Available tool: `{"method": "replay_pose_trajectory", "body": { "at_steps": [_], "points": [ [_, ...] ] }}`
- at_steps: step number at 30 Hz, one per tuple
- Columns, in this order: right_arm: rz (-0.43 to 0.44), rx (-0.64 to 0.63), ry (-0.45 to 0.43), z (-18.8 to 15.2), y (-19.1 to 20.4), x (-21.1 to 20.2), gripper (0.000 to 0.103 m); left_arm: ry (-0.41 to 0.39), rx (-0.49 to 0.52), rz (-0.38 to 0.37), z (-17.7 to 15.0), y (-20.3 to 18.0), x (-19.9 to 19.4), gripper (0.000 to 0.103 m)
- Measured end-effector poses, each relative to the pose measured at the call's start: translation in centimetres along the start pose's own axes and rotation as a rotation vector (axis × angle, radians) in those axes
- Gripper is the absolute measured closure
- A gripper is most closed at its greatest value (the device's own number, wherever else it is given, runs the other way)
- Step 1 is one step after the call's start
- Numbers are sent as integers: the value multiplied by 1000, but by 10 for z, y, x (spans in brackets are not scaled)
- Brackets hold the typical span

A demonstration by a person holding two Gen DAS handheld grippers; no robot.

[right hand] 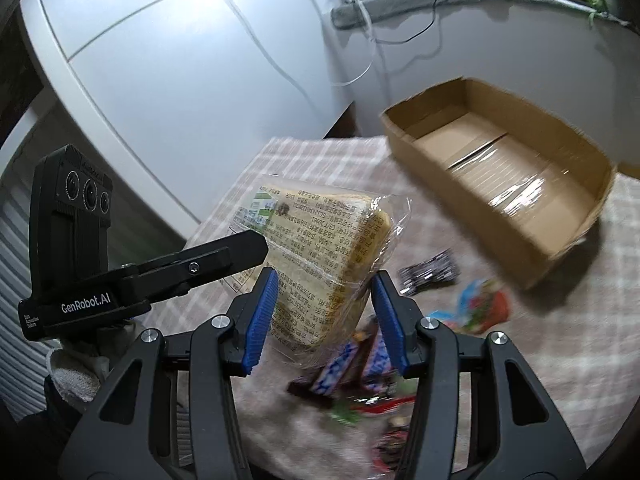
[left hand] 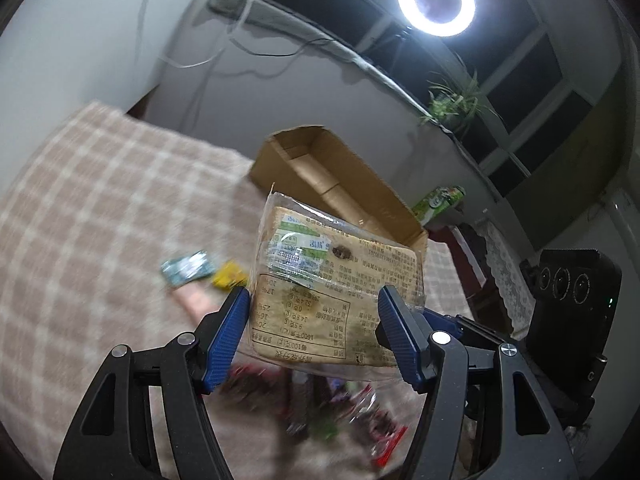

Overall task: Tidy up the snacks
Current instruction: 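Carry the bread loaf with the left tool into the cardboard box and release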

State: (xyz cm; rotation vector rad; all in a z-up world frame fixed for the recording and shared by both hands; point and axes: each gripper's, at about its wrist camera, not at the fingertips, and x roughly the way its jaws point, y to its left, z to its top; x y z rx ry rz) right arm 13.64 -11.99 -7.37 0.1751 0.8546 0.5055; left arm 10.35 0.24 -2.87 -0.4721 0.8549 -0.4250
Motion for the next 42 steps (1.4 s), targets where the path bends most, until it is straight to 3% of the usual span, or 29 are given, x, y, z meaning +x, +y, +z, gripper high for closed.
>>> {"method": "replay_pose_trajectory", "body": {
  "at_steps": [12,23,33,42],
  "points": [
    [-72,48,-66,44,-67,-18,52,38,92,-39,45,-53,65,38],
    [-98,71,-72,68,-125,-12,52,99,132,-34,72,-78,119,38],
    [-98,103,-66,70,-156,-3,52,140,141,-21,71,-84,142,38],
    [-166,102,-62,67,-166,2,51,139,145,10,70,-80,144,38]
  ]
}}
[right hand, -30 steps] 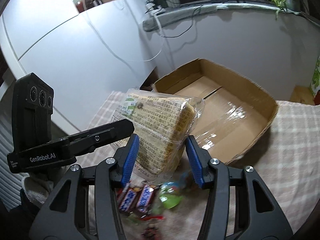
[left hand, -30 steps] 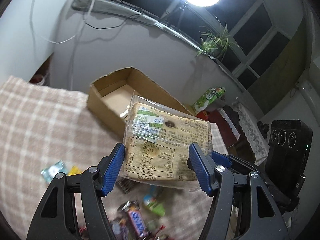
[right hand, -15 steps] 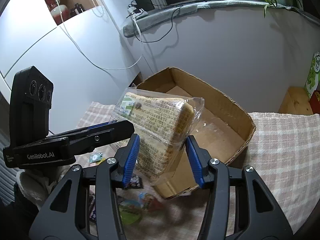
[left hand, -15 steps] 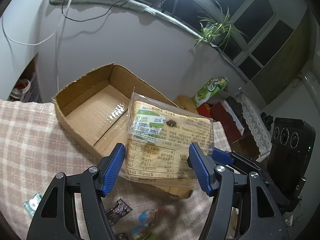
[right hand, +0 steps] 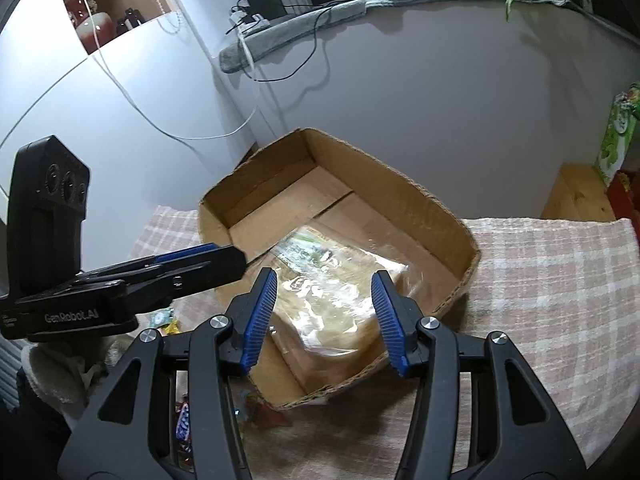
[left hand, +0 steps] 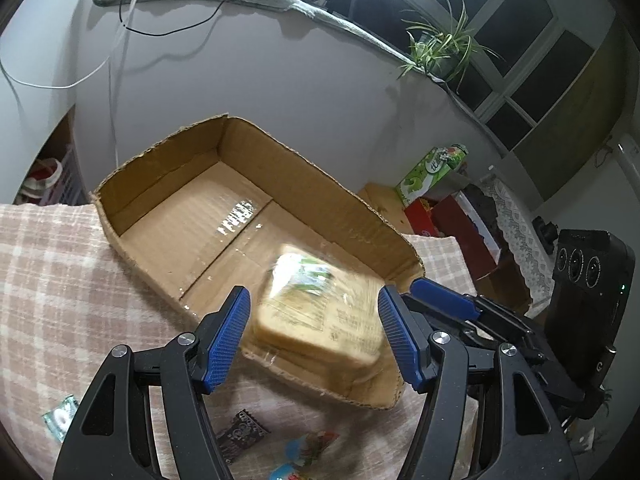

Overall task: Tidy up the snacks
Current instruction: 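Carry the bread loaf with the left tool into the cardboard box and release, then move the left tool back to the snacks and grasp the red-wrapped candy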

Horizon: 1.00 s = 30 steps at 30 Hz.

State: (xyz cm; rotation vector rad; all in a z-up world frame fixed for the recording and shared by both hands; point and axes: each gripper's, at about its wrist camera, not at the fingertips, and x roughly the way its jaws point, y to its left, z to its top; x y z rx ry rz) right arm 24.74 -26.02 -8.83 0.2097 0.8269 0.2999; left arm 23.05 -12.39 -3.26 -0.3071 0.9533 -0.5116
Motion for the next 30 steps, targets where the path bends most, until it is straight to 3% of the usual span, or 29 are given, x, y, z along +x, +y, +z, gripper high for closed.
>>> {"method": "replay_pose_trajectory", "body": {
  "at_steps": [13,17,25,30],
  "points": [
    [-11,-7,-8,-5,5,-12,47,-38,14,5,-1,-5,-22,38],
    [-14,-25,-21,-8,12,-23,39,-64,24,13,-6,-5,-40,38],
    [-33,-102,-22,-32,39,-47,35,-110,29,52,-29,7,-84,38],
    [-28,-132,-6,-52,52,-59,26,-131,29,81,-50,16,-110,38]
  ]
}}
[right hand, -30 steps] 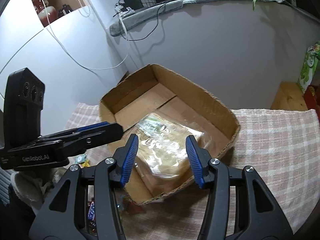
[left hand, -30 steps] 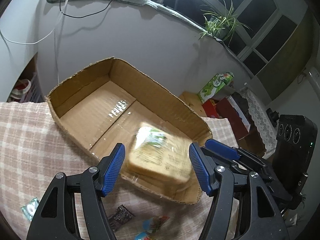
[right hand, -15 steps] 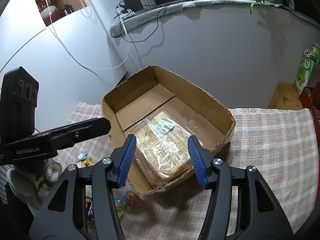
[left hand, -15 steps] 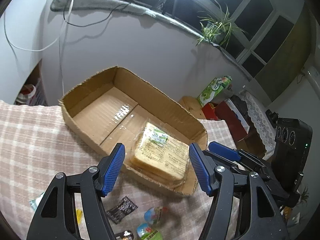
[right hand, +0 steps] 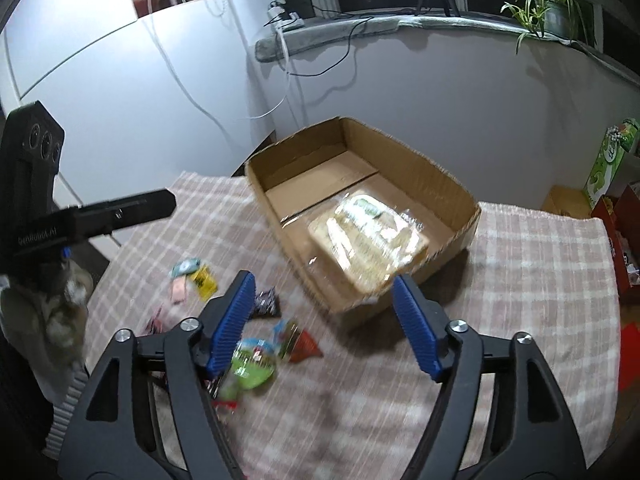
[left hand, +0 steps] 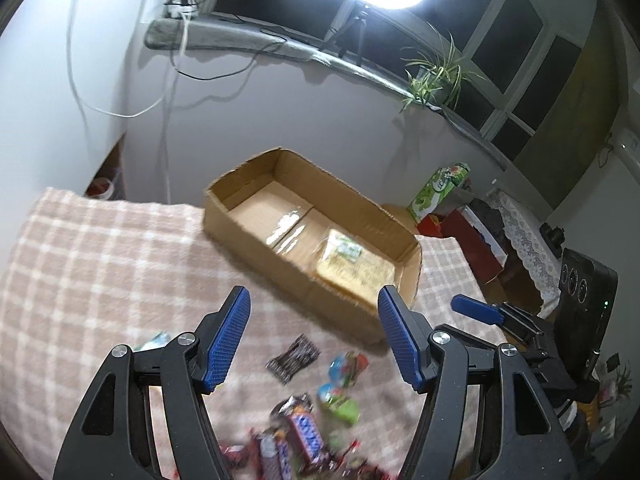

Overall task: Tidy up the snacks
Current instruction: 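Move the left tool back to the snacks and grasp the red-wrapped candy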

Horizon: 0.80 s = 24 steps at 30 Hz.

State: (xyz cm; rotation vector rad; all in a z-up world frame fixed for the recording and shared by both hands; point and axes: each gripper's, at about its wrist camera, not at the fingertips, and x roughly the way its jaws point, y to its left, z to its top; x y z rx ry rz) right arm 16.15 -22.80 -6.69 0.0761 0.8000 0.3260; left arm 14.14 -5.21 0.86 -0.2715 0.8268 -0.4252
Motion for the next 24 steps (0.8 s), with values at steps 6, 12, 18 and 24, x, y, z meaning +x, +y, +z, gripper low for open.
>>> {"method": "replay_pose_trajectory", "body": {
  "at_steps": [6,12,18,24],
  "points": [
    [-15,-47,1,-21,23,-17,25,-17,-12,43,-31,15,-30,38],
    [-17,-97,23,-48,49,-27,25,-10,-11,117,-61,32,-42,38],
    [-16,-112,65,-80,65,-22,25,31,-63,145,-92,52,-35,38],
    [-4,-132,141,-112,79,-3,25,73,-107,147,-112,63,-19,38]
  ]
}}
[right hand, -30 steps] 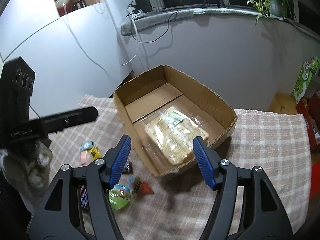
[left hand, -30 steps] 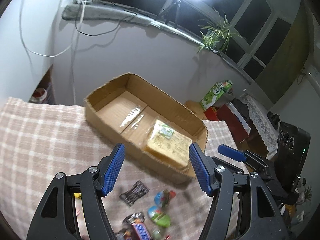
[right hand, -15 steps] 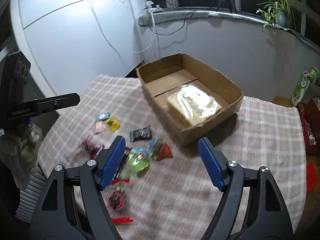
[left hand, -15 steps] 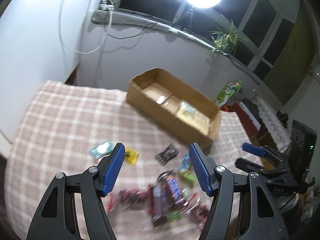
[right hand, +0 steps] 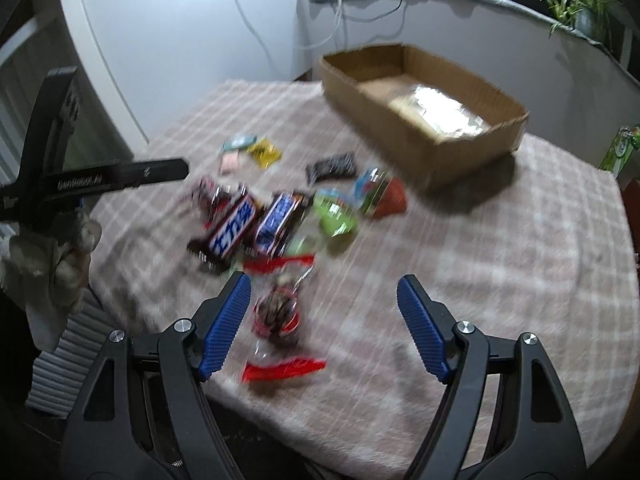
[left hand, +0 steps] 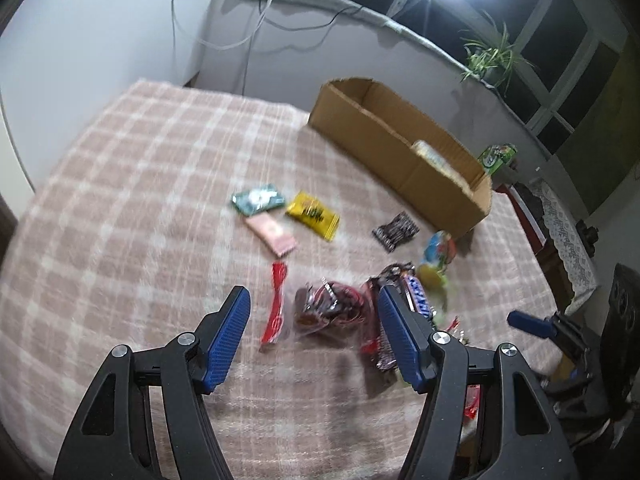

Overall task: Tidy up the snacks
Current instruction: 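Move the left tool back to the snacks and grasp the red-wrapped candy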

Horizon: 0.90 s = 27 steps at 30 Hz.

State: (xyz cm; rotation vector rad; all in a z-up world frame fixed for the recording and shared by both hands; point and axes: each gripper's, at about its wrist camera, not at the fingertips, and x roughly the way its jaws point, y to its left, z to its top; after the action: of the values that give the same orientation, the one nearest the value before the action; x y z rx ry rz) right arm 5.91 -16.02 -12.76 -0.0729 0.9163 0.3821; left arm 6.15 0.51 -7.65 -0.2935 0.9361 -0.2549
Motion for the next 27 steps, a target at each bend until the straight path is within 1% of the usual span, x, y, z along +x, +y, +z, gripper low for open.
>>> {"method": "replay_pose_trajectory", "body": {
  "at_steps": [3,10,15,19,23,24,26,27],
  "points": [
    [4,-19,26,-6,8,11,25,12,-12,-8,-3,2,7,38],
    [19,-41,58,-10,18,26,25,25,3,-9,-4,-1,19,38],
    [7,-61,63,-10,23,30,25,26,26,-8,-8,-7,24,38],
    [10,-74,78,-10,25,34,41,22,44,1,-11,-11,25,44],
    [10,-84,100,-12,27,40,57,10,60,11,-12,-15,24,47],
    [12,-86,103,-13,28,41,58,6,67,15,-12,-16,24,48],
    [8,-94,102,-13,29,42,64,1,74,18,-12,-18,24,50],
    [5,-97,101,-13,29,42,64,-3,79,23,-13,-19,24,54]
  ]
}}
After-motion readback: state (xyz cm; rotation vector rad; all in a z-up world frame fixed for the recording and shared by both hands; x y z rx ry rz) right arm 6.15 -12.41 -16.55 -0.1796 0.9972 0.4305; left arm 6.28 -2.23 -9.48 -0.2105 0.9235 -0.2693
